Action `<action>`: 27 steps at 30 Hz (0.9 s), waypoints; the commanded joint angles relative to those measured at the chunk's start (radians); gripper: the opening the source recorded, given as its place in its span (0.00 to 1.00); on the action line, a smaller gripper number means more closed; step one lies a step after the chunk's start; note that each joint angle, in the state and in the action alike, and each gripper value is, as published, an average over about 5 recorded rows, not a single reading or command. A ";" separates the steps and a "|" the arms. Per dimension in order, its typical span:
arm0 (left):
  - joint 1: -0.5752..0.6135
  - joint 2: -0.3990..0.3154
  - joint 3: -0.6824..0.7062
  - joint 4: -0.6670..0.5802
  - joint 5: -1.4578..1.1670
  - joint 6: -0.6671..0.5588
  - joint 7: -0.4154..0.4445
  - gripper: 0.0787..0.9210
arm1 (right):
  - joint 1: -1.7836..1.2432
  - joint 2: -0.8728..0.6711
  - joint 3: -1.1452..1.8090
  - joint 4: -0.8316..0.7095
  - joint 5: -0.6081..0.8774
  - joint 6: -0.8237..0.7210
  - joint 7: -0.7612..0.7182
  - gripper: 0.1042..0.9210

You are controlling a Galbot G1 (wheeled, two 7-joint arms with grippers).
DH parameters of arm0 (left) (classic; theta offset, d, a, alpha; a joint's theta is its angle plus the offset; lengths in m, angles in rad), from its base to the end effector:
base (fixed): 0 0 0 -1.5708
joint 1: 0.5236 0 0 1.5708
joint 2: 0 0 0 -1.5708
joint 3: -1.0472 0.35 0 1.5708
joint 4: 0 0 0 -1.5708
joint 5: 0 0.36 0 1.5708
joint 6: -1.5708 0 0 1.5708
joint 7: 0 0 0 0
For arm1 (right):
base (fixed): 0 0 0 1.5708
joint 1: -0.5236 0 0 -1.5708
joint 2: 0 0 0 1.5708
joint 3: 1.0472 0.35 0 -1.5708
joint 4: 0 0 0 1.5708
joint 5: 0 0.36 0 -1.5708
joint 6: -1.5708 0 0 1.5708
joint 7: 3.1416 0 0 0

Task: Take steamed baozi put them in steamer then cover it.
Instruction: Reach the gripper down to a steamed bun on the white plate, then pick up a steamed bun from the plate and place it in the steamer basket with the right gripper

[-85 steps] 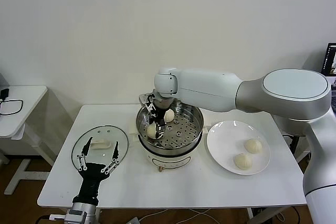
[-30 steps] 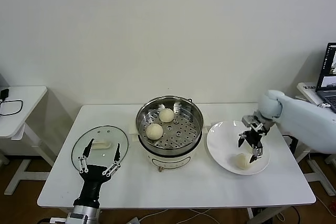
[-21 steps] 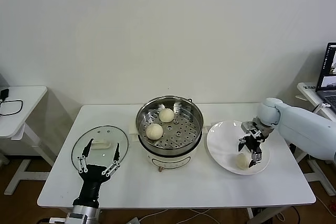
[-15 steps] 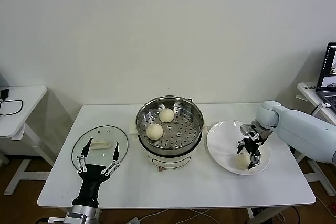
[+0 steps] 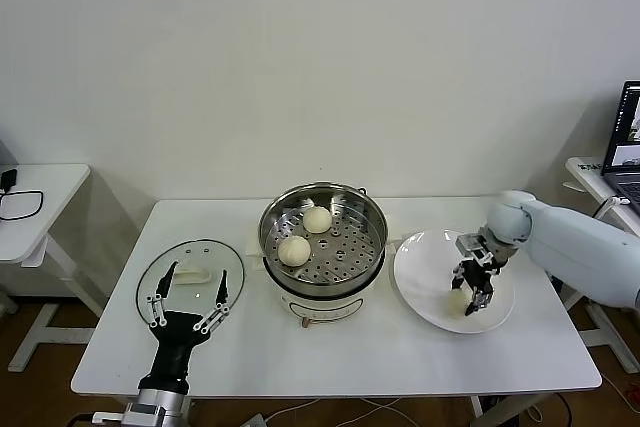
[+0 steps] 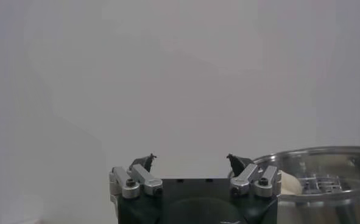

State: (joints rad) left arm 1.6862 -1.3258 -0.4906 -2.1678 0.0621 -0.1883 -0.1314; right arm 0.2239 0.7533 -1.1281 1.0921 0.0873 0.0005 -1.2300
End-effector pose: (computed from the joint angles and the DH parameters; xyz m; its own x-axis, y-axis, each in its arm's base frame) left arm 0.1520 0.0263 -0.2943 -0.9853 0.0782 -0.1519 0.0439 0.9751 0.2175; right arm 0.5515 -0.1584 -0.1974 0.0519 -0.1172 0.9917 -0.9694 -0.2445 0.0218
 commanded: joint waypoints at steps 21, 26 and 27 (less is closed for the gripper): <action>0.003 0.013 0.006 -0.012 -0.005 -0.004 -0.002 0.88 | 0.501 0.315 -0.134 0.276 -0.040 0.625 0.058 0.64; 0.001 0.011 0.008 -0.012 -0.006 -0.002 -0.002 0.88 | 0.429 0.330 -0.127 0.341 -0.171 0.722 0.103 0.63; 0.001 0.011 0.008 -0.012 -0.006 -0.003 -0.002 0.88 | 0.417 0.332 -0.129 0.351 -0.191 0.737 0.112 0.63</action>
State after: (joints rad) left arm 1.6867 -1.3149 -0.4824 -2.1805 0.0567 -0.1916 -0.1332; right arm 0.6521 1.0283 -1.2482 1.3463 0.0341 0.5494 -1.1742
